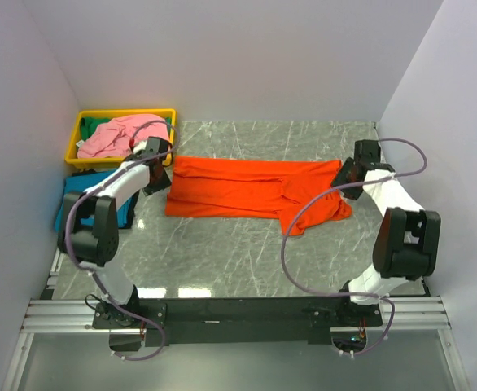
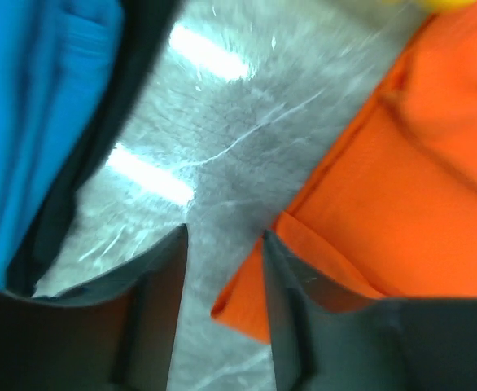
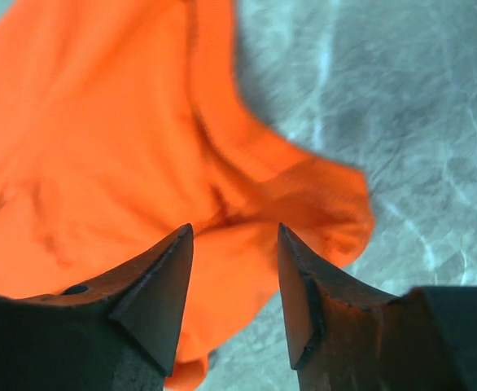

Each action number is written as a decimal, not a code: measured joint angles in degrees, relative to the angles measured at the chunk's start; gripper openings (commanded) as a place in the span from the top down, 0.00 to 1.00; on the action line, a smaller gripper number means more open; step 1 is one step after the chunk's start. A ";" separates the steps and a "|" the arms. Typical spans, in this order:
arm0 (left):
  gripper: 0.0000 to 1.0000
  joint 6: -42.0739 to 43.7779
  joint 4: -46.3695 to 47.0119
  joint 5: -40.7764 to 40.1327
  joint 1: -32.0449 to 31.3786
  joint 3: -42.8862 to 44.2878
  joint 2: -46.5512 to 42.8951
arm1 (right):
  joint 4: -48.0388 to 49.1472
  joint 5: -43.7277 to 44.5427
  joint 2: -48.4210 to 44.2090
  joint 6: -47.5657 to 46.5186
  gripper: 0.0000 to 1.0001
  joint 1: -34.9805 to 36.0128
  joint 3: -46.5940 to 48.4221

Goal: Fold and stack the t-shirts
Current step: Fold the tshirt

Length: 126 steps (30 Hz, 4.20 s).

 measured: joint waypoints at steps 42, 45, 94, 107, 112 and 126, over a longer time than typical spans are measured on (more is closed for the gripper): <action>0.16 5.42 5.35 -4.59 -1.40 -13.53 -20.50 | -6.64 9.01 -5.88 -9.88 1.00 29.11 -3.52; 0.16 5.51 5.35 -4.55 -1.40 -13.53 -20.28 | -8.50 11.74 -0.96 -12.39 0.99 29.09 3.63; 0.16 6.64 5.35 -2.54 -2.91 -13.51 -17.68 | 4.46 6.78 9.88 -19.45 0.60 24.41 3.96; 0.16 6.78 5.35 -2.54 -3.13 -13.42 -17.64 | 3.39 8.94 11.08 -21.84 0.99 21.05 11.72; 0.16 6.80 5.33 -2.54 -3.34 -13.42 -17.18 | 2.93 10.75 14.47 -22.36 0.82 17.97 20.94; 0.15 6.75 5.29 -1.95 -3.65 -13.38 -16.26 | 2.27 10.82 7.54 -11.02 0.43 10.45 11.34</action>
